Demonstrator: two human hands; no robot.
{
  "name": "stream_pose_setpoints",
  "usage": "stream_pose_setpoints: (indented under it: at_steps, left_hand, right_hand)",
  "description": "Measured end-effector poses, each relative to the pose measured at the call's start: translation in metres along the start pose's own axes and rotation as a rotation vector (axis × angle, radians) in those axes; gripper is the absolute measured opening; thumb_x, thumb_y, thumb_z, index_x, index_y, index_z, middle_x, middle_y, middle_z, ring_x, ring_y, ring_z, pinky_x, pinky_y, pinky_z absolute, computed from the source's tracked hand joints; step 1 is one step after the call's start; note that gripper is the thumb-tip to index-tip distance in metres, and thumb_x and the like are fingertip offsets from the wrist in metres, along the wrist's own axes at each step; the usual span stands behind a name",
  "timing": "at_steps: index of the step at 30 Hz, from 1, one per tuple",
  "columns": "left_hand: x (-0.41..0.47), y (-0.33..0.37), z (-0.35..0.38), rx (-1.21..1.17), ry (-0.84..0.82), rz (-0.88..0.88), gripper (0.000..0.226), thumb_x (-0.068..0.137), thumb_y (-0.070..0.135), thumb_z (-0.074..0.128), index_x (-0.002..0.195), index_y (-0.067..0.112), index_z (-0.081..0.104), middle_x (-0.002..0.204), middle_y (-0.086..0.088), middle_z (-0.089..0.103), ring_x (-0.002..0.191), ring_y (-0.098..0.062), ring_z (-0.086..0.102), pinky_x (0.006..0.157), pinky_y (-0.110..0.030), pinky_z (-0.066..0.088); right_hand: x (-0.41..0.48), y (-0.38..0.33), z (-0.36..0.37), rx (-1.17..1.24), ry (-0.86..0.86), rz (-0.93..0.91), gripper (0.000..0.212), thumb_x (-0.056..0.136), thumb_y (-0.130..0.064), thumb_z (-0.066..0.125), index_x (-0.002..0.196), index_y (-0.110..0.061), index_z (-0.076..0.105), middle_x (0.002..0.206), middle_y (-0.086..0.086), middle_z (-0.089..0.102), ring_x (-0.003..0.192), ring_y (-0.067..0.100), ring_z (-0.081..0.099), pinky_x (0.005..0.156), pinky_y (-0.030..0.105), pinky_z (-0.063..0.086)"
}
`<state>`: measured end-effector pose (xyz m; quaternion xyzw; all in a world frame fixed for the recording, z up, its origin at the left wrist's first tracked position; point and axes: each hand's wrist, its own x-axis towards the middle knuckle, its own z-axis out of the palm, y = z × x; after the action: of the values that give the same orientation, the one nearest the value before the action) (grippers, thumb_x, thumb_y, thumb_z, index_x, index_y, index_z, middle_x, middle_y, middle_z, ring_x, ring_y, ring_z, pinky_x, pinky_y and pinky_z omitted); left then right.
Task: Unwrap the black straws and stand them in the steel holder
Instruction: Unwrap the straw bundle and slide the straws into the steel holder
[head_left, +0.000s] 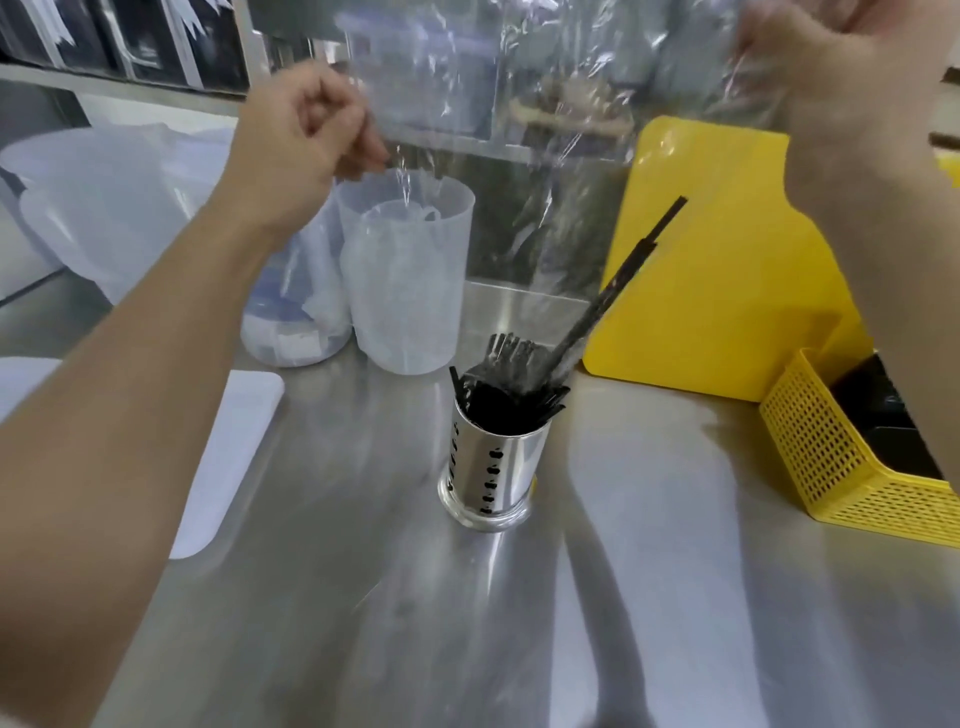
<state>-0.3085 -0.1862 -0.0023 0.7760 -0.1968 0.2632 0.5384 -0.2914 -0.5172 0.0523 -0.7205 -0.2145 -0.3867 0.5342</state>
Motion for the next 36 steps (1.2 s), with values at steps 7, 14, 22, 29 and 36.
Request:
stream_pose_setpoints:
  at_steps: [7,14,22,29,36]
  left_hand:
    - [0.001,-0.007,0.001,-0.031,0.051,-0.027,0.022,0.091,0.006,0.043,0.08,0.024,0.051,0.061,0.017,0.067,0.062,-0.006,0.064,0.064,-0.026,0.054]
    - [-0.004,-0.014,0.011,-0.052,0.045,-0.092,0.021,0.093,0.007,0.046,0.08,0.022,0.054,0.061,0.015,0.068,0.061,-0.006,0.066,0.064,-0.03,0.055]
    - [-0.006,-0.016,0.013,-0.108,0.106,-0.125,0.019,0.091,0.007,0.046,0.081,0.021,0.055,0.06,0.013,0.068,0.062,-0.008,0.065,0.067,-0.032,0.055]
    - [-0.011,-0.014,0.015,-0.128,-0.008,-0.148,0.024,0.072,0.01,0.075,0.082,0.024,0.059,0.059,0.014,0.067,0.059,-0.004,0.062,0.066,-0.024,0.054]
    - [-0.007,-0.015,0.019,-0.174,0.112,-0.173,0.023,0.078,0.003,0.07,0.071,0.022,0.058,0.056,0.014,0.063,0.055,-0.007,0.06,0.063,-0.026,0.057]
  right_hand:
    - [0.004,0.017,-0.014,-0.163,-0.323,0.178,0.073,0.069,-0.06,0.06,0.092,0.008,0.068,0.069,-0.021,0.059,0.067,-0.02,0.054,0.064,0.003,0.041]
    - [-0.003,-0.001,-0.004,-0.251,-0.281,0.224,0.023,0.079,-0.035,0.049,0.083,-0.019,0.065,0.071,-0.026,0.051,0.057,-0.03,0.045,0.067,0.002,0.039]
    - [-0.006,-0.022,0.0,-0.034,-0.112,0.015,0.022,0.08,-0.027,0.069,0.086,-0.009,0.058,0.07,-0.018,0.066,0.078,0.01,0.067,0.072,0.027,0.054]
    - [-0.034,-0.026,0.021,0.065,-0.213,0.177,0.021,0.079,-0.022,0.072,0.082,-0.016,0.052,0.074,-0.004,0.068,0.07,0.015,0.067,0.063,0.033,0.052]
    - [-0.075,0.0,0.012,-0.05,-0.541,0.624,0.029,0.078,-0.017,0.072,0.099,-0.003,0.057,0.094,-0.001,0.061,0.091,0.015,0.062,0.081,0.039,0.052]
